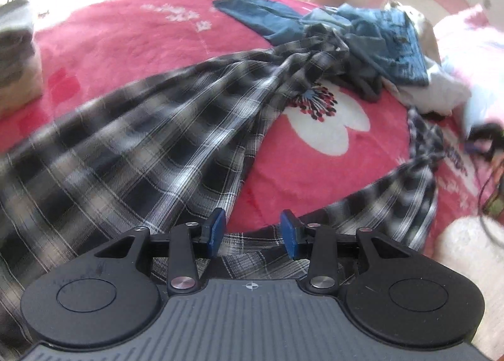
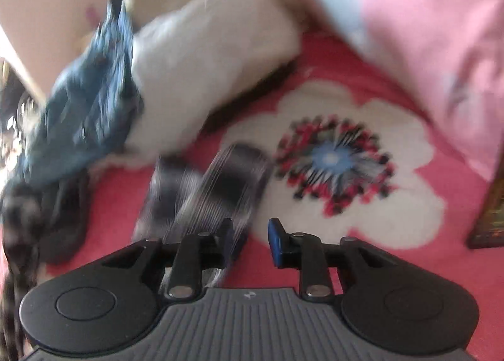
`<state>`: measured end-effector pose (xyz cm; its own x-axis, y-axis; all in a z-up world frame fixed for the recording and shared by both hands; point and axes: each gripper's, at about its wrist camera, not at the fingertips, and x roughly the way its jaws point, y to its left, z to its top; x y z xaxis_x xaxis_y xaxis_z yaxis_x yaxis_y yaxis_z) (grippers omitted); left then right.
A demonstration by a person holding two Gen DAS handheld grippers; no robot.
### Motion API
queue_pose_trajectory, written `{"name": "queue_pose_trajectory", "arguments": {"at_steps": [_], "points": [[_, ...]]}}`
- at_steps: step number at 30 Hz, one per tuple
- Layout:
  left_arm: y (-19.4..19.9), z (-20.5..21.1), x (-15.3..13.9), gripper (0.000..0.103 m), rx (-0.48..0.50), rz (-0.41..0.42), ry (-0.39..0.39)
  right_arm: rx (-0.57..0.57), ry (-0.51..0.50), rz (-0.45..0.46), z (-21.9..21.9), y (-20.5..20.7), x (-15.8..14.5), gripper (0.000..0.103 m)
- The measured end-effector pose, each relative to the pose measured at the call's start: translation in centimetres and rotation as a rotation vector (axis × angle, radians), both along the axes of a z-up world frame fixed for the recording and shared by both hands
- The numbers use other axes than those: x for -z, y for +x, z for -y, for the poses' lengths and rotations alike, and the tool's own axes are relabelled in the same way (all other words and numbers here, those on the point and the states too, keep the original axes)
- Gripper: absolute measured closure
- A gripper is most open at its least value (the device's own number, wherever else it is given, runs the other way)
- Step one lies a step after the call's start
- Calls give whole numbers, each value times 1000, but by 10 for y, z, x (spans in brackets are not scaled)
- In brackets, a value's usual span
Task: Fold clothes
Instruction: 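Open both grippers, releasing the spread plaid shirt on the bed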
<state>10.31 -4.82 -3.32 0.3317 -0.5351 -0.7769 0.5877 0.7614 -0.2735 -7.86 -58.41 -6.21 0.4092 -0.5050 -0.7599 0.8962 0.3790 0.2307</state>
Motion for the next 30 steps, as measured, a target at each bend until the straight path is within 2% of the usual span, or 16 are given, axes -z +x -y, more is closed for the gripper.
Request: {"name": "queue_pose_trajectory", "arguments": {"at_steps": [2,3,6,9,12,15,19,21,26,28,30], "points": [[-4,4,-2,65,18,37,16,-43,-71,50,-16,9,-16,73],[-6,7,-3,65,25,49,18,-111,-72,68,-25,23,-22,73],[-8,15,-3,65,32,89,29,-347,-32,112,-55,75,-33,71],[-10,23,-2,65,21,135,56,-545,1,149,-85,131,-38,64],[-11,24,0,65,5,159,85,-664,18,134,-109,189,-35,61],[-10,23,2,65,-6,162,99,-705,13,80,-119,243,-25,61],[-7,19,5,65,-16,148,91,-743,-61,-26,-125,300,-22,61],[-4,19,8,65,-20,137,80,-731,-99,-77,-123,320,-21,61],[-1,23,15,65,-2,133,72,-704,-106,-153,-109,360,-11,62],[0,25,18,65,6,131,71,-711,-109,-183,-105,375,-5,67],[1,26,21,65,10,125,65,-718,-116,-190,-101,381,-3,96]]}}
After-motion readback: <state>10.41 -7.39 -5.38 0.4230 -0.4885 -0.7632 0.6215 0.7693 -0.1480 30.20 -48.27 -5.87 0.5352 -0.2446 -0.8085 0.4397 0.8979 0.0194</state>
